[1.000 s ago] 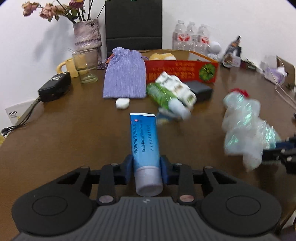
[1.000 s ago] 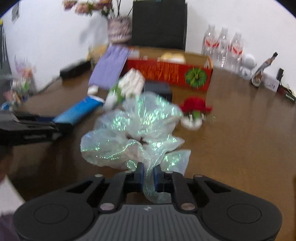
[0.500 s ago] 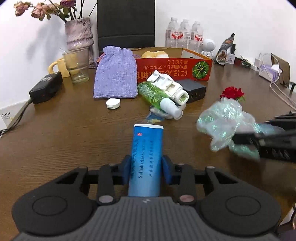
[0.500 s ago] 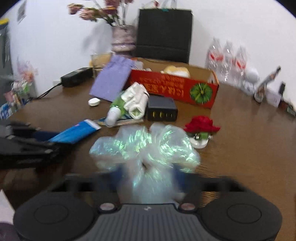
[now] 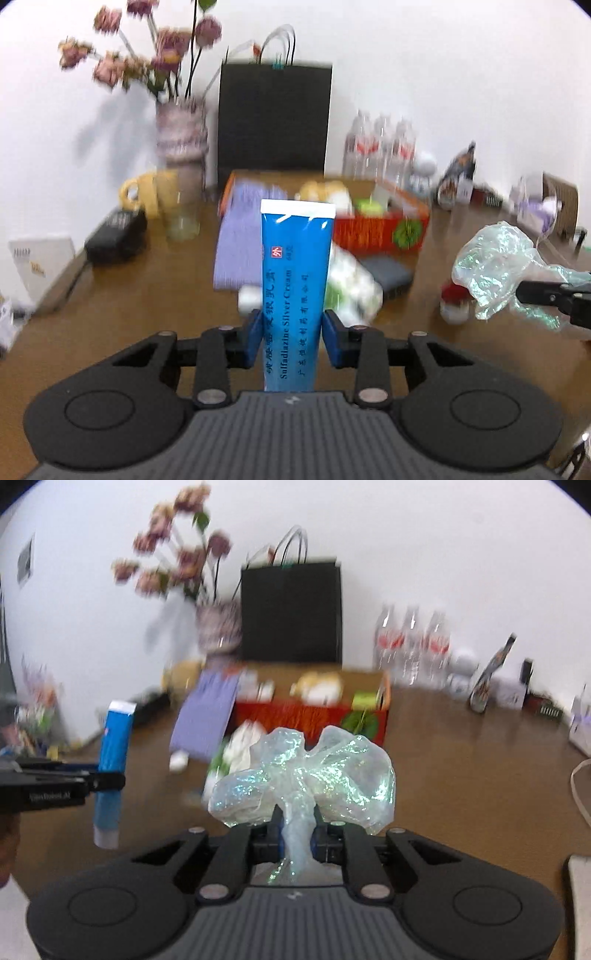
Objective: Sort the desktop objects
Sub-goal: 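Carry the tube with the left tool into the box while the right tool drops the bag in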
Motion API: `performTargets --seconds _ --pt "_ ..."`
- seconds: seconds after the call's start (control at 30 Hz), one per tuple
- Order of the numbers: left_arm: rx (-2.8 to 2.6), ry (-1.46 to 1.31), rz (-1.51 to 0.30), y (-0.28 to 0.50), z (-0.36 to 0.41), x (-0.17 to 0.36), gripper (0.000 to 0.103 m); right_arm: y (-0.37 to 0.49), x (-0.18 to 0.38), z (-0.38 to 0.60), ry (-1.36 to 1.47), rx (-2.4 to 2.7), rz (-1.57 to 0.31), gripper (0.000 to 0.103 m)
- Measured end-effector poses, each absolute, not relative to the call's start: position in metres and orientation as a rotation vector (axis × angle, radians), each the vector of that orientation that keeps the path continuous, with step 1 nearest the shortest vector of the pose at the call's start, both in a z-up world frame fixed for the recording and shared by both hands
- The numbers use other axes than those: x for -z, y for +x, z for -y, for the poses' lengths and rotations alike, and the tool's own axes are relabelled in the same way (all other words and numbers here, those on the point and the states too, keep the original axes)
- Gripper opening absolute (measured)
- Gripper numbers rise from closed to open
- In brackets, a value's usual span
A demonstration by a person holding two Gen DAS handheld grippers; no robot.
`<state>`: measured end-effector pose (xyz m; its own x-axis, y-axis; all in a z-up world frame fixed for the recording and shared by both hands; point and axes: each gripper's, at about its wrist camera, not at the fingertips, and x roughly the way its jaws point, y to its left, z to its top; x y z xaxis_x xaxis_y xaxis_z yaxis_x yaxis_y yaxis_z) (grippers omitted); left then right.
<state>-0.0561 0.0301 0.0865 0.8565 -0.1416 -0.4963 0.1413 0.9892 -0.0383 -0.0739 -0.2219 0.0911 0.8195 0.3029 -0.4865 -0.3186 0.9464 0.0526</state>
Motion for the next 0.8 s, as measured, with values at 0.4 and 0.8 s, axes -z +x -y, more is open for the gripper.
performTargets --seconds 0.4,0.8 --pt "0.258 -0.082 -0.670 0.192 0.013 -0.150 0.035 0.124 -0.157 0.223 0.082 -0.340 -0.512 0.011" --pt "0.058 -0.067 -0.981 0.352 0.034 -0.072 0.036 0.312 -0.059 0.181 0.046 -0.181 -0.968 0.027"
